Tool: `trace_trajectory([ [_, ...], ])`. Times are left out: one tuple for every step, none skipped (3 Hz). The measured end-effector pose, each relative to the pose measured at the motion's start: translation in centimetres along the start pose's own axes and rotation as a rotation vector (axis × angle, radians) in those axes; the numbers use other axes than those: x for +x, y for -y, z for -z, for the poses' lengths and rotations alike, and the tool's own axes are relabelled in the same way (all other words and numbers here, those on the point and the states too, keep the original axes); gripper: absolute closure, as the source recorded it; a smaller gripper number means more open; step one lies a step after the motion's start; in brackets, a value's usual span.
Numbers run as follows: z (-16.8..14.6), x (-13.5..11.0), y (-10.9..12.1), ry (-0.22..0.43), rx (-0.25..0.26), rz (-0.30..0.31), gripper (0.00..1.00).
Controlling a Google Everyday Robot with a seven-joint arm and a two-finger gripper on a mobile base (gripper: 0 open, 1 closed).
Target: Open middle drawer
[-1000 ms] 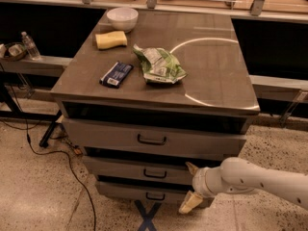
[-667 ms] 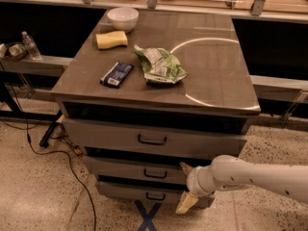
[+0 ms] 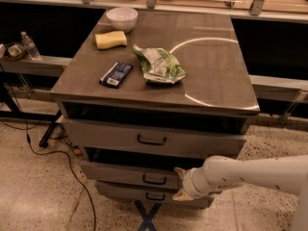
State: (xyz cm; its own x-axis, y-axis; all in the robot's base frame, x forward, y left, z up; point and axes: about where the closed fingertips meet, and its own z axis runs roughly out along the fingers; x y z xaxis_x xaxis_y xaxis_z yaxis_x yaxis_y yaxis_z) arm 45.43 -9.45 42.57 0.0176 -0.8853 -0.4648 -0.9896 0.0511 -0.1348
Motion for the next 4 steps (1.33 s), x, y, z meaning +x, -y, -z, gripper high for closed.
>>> trace_trajectory([
  [0.0,0.0,0.0,0.000,0.000,0.000,0.77],
  [0.5,-0.2,0.0,-0.001,0.000,-0.001,0.78],
  [0.5,-0.2,0.0,-0.001,0.000,-0.001,0.55],
  [2.2,-0.6,-0.2,-0.042,-0.058,-0.028,0.24],
])
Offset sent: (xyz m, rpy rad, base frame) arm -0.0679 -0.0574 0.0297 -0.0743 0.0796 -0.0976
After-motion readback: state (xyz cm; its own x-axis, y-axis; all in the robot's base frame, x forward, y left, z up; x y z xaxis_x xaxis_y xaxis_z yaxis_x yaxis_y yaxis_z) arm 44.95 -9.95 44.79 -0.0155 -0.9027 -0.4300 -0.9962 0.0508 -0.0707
